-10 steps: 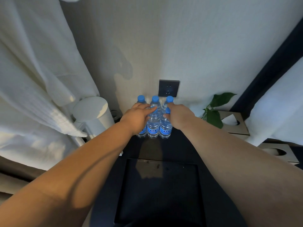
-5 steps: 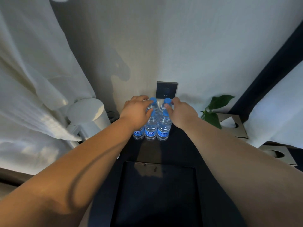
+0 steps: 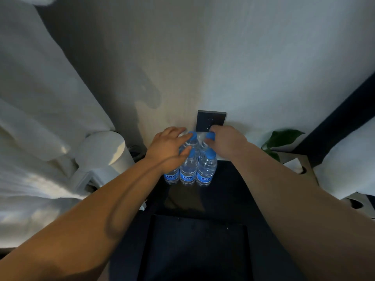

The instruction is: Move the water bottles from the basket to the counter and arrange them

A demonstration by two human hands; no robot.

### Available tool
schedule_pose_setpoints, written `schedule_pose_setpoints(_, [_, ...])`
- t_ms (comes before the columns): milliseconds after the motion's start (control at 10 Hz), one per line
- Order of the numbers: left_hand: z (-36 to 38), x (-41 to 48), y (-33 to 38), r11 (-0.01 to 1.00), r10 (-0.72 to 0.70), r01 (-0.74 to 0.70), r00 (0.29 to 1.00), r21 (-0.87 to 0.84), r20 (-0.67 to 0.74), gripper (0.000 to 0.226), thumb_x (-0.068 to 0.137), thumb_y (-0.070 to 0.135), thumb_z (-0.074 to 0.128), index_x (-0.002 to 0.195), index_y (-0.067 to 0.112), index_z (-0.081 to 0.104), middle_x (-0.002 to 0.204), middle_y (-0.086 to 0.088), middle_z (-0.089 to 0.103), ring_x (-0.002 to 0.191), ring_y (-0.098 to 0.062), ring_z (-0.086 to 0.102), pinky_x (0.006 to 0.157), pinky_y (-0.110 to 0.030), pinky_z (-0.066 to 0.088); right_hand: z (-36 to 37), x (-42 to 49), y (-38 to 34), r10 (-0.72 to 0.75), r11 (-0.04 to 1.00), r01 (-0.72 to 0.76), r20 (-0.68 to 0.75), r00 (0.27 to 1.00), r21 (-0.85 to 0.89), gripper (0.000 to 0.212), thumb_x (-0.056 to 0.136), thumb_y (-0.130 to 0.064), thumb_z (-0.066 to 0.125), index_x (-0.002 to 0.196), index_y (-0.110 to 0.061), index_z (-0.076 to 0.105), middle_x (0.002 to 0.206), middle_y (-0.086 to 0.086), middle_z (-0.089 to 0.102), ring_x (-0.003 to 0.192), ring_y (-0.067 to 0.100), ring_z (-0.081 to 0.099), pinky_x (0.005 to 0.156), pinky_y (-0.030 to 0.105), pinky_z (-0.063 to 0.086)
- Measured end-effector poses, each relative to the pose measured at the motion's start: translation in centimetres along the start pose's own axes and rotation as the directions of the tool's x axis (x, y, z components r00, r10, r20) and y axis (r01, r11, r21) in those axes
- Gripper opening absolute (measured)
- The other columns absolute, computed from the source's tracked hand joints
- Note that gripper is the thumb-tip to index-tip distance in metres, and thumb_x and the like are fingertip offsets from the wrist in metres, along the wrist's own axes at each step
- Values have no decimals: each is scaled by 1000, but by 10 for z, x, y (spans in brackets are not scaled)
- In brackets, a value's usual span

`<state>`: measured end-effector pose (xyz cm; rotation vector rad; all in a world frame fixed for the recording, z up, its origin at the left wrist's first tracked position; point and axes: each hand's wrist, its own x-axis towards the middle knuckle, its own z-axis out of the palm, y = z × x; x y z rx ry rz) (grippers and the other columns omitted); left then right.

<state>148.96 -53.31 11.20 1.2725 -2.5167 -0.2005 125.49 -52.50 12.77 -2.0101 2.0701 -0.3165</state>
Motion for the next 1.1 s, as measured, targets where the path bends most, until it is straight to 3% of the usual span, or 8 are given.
schedule_pose_setpoints(100, [5, 0, -2, 999, 27, -28, 999, -32, -41, 49, 97, 39, 55, 142, 21, 60, 147, -6, 56, 134, -32, 47, 105, -50, 45, 0, 7, -3, -30, 999, 30, 11, 1000, -28, 31, 99, -38, 62, 118, -13, 64, 100, 6, 65, 92, 26, 61, 70, 30, 37])
schedule_pose_setpoints(300, [8, -1, 0, 998, 10, -15, 998, -68, -63, 48, 97, 36, 59, 142, 20, 61, 149, -6, 55, 136, -33, 45, 108, -50, 42, 0, 8, 2, -62, 997, 63, 25, 998, -53, 18, 101, -32, 59, 100, -14, 57, 85, 0, 52, 77, 21, 48, 65, 31, 33])
schedule_pose_setpoints(500, [3, -2, 2, 999, 1, -3, 1000, -44, -31, 49, 98, 37, 57, 144, 22, 58, 149, -5, 54, 137, -30, 43, 109, -50, 41, -2, 5, -3, -55, 996, 58, 40, 998, -66, 16, 101, -34, 58, 99, -19, 52, 86, 0, 52, 80, 21, 51, 64, 31, 34])
schedule_pose_setpoints(700, [-2, -5, 9, 999, -32, 33, 999, 17, -31, 50, 100, 42, 53, 146, 23, 54, 151, -5, 52, 141, -27, 42, 115, -44, 33, -8, -4, -5, 12, 999, -9, 62, 998, -42, 39, 101, -49, 55, 122, -16, 56, 99, 5, 62, 84, 22, 53, 66, 34, 36])
schedule_pose_setpoints(800, [-8, -13, 11, 997, -76, 73, 994, -33, -74, 52, 99, 41, 57, 146, 19, 53, 149, -9, 53, 140, -30, 44, 114, -44, 35, -11, -19, -6, 31, 999, -30, 14, 999, -37, 52, 101, -53, 51, 138, -17, 49, 114, 10, 68, 99, 30, 63, 70, 36, 42])
schedule_pose_setpoints(1000, [-22, -42, 6, 985, -170, 170, 984, 4, -53, 62, 100, 50, 51, 150, 14, 47, 153, -11, 49, 141, -31, 43, 114, -45, 39, -12, -65, -5, 94, 995, -95, -50, 994, -17, 60, 103, -60, 41, 146, -18, 45, 119, 12, 69, 104, 31, 65, 77, 40, 52])
schedule_pose_setpoints(1100, [-24, -61, -2, 979, -200, 201, 979, 45, -29, 63, 99, 50, 51, 152, 17, 44, 155, -11, 47, 142, -32, 41, 114, -46, 40, -6, -84, -2, 165, 985, -166, -27, 986, -52, 65, 103, -63, 35, 149, -18, 40, 121, 12, 69, 106, 31, 66, 72, 39, 47])
